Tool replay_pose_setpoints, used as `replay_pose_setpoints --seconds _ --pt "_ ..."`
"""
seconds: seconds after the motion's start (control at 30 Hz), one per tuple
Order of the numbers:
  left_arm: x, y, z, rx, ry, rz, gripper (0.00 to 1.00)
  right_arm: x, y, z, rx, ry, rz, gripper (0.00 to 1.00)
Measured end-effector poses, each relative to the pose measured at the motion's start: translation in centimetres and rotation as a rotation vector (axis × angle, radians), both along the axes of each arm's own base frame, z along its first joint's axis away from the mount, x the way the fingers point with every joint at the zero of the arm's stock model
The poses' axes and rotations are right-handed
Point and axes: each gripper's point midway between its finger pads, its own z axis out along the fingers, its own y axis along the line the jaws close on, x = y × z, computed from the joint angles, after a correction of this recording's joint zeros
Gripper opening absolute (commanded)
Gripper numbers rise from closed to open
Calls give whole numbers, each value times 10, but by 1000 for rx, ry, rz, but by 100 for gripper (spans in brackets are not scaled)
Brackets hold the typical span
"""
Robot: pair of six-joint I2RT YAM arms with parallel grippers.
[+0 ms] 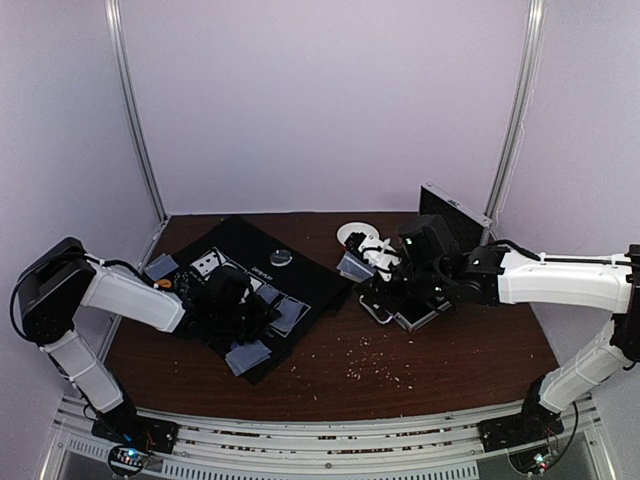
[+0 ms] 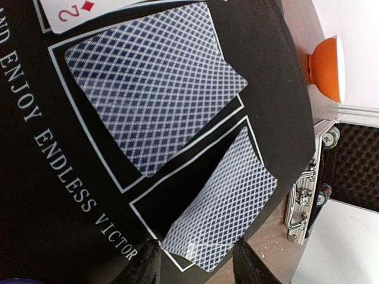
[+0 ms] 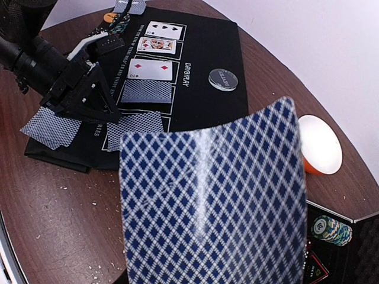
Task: Distribute texas hold em gaming equipment
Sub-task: Distribute the poker card in the community card area, then place the poker card at the center of the board.
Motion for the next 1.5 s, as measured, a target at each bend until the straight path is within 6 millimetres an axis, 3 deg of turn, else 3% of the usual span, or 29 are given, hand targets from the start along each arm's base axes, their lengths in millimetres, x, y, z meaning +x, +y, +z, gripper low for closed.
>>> replay_pose_setpoints --seconds 0.1,0.2,0.4,0.5,0.67,0.8,1.13,1.37,1.5 --pt "0 4 4 37 -10 -4 48 -3 1 -2 0 13 13 39" --pt "9 8 20 99 -57 -7 52 -7 1 -6 -2 41 25 39" --pt "35 26 94 211 -286 34 57 -21 8 -17 7 110 43 39" --pt "41 44 125 264 -391 59 59 -36 16 -38 -14 166 61 39" --pt "51 77 168 377 -539 100 63 -65 23 -89 -88 285 85 38" --pt "56 93 192 449 -615 106 65 -77 20 -124 -146 362 71 38" --pt "63 110 192 517 -624 83 65 -86 10 -170 -250 450 40 38" --pt "62 108 190 524 -624 54 66 -79 27 -169 -246 452 48 42" --pt "63 109 190 534 -625 49 66 -79 30 -169 -250 462 53 51"
